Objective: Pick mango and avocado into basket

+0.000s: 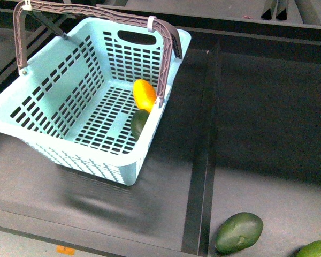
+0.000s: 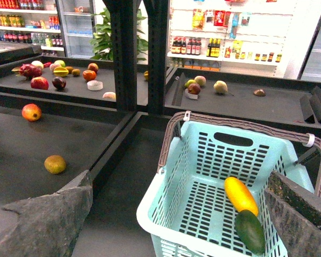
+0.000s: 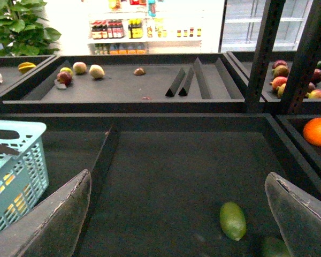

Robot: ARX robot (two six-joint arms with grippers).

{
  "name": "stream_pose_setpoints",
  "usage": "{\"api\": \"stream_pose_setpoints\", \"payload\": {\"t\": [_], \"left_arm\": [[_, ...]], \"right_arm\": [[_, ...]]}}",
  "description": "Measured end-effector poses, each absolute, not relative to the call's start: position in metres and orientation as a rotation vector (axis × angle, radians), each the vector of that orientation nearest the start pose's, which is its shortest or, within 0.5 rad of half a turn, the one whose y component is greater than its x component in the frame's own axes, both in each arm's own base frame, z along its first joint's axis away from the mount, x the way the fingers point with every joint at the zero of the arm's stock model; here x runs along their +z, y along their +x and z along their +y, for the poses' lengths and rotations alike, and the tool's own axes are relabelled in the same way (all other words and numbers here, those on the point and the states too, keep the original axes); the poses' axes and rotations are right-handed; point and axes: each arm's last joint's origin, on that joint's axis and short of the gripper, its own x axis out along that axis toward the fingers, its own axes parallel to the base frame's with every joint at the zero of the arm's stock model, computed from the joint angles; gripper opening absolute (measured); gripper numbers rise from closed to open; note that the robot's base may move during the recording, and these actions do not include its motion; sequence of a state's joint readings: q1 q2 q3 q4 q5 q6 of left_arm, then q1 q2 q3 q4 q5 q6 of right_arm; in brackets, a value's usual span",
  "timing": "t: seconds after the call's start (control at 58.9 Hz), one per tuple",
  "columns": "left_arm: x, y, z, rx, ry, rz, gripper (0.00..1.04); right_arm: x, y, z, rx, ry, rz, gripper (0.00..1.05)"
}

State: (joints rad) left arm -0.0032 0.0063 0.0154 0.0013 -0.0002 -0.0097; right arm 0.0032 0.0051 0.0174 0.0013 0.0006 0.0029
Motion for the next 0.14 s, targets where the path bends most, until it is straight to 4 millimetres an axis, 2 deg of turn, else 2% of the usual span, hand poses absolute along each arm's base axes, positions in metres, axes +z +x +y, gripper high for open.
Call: {"api": "stream_pose_setpoints", "payload": {"t": [0.136], "left_arm": [[0.1684,0.0971,-0.0003,-0.003,-0.009,-0.01,0.97]], "right_arm": [[0.1692,0.0969,0.0003,0.003,0.003,-0.014,0.96]]}}
